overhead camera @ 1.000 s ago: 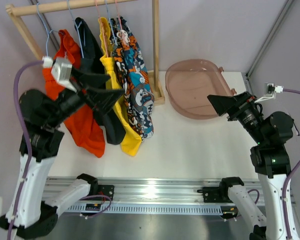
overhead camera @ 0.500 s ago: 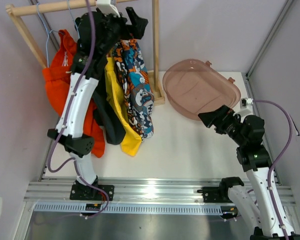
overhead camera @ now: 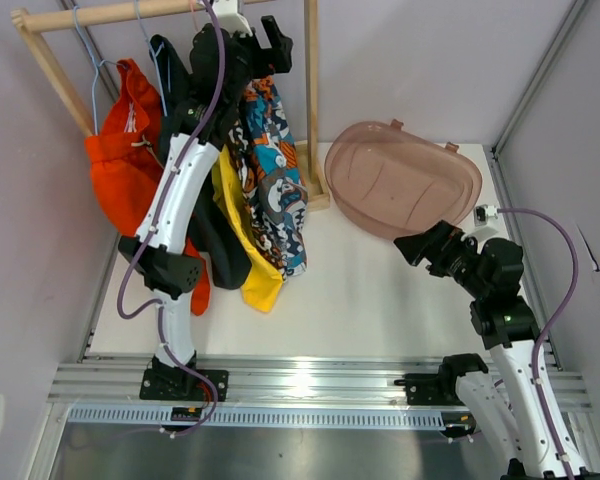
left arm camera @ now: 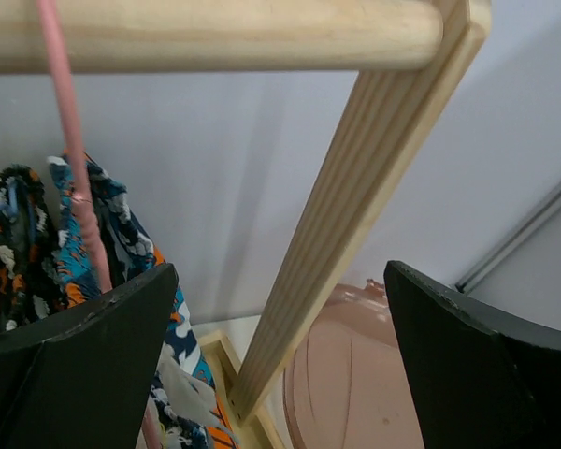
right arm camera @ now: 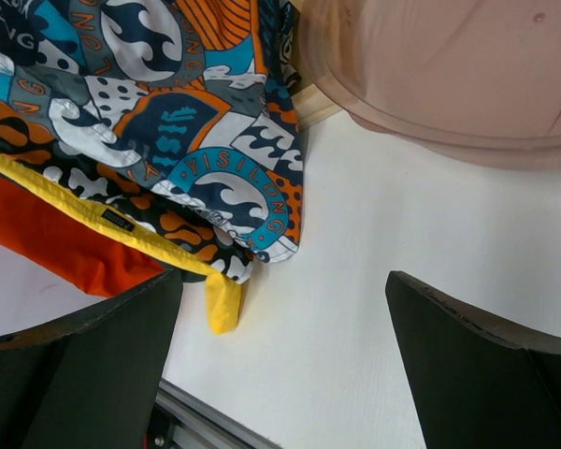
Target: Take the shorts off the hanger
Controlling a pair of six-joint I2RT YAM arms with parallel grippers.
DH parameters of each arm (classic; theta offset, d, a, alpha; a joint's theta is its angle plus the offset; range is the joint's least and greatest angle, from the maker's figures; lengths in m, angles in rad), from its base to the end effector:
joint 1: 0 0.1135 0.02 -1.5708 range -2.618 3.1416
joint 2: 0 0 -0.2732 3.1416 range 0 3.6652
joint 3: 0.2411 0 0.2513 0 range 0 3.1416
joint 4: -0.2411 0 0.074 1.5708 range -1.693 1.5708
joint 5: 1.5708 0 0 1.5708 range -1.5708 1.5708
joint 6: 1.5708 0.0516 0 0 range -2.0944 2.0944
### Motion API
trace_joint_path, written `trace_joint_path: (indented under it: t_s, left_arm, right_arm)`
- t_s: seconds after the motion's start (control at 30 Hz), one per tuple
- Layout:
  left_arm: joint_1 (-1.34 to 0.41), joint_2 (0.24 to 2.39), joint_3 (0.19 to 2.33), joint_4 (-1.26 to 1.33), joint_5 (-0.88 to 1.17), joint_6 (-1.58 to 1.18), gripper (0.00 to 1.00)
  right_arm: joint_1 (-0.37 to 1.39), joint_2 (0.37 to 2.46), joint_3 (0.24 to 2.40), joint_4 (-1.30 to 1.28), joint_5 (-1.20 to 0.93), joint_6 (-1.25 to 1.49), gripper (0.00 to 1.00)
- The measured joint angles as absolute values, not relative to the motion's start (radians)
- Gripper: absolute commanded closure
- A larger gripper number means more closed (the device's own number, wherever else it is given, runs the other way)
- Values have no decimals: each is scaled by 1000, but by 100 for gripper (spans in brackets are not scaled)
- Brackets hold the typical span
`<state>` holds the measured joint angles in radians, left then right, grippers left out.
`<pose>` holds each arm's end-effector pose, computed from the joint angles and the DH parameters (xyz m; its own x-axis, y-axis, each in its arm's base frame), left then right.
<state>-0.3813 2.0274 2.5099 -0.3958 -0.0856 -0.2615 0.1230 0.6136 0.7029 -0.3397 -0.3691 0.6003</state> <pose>0.4228 -0.1647 0.5360 0.0022 -0.2784 -0.9605 0.3026 0.9156 -0.2647 0.1492 0.0372 0.3221 -0.4635 0.4736 -0.7489 -0.2417 0.7456 0.6210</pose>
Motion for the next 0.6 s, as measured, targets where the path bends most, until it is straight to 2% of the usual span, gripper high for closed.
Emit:
trace_joint_path:
  t_s: [0.43,0.6]
  left_arm:
    - [-337,2053,2545,-297,-129,-273,6]
    - [-337,2076,2547,-291,-130,-273,13]
  right_arm:
    - [123,590,634,-364,-362,582,1]
    - [123,588,618,-368,-356,575,1]
